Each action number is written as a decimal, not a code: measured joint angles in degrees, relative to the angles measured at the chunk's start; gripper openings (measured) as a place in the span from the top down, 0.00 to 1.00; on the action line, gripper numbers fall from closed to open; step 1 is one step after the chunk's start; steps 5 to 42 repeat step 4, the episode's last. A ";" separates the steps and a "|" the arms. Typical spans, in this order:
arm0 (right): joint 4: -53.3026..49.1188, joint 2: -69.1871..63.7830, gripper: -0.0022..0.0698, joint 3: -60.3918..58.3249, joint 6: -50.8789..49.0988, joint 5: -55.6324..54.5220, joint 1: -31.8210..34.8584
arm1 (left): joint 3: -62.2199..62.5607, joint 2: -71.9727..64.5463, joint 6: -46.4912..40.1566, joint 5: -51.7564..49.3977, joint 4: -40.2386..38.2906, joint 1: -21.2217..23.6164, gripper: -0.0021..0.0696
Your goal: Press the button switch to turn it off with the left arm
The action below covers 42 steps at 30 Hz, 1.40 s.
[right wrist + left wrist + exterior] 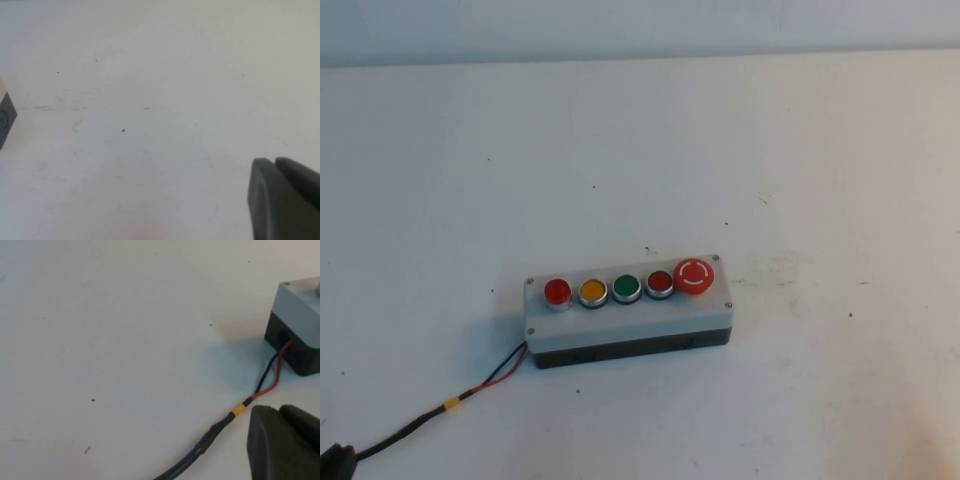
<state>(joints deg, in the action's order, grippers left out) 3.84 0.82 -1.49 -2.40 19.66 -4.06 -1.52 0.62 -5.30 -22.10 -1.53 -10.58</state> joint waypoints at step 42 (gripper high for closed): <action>0.00 0.00 0.99 0.00 0.00 0.00 0.00 | 0.00 0.00 0.23 -0.10 0.33 0.00 0.97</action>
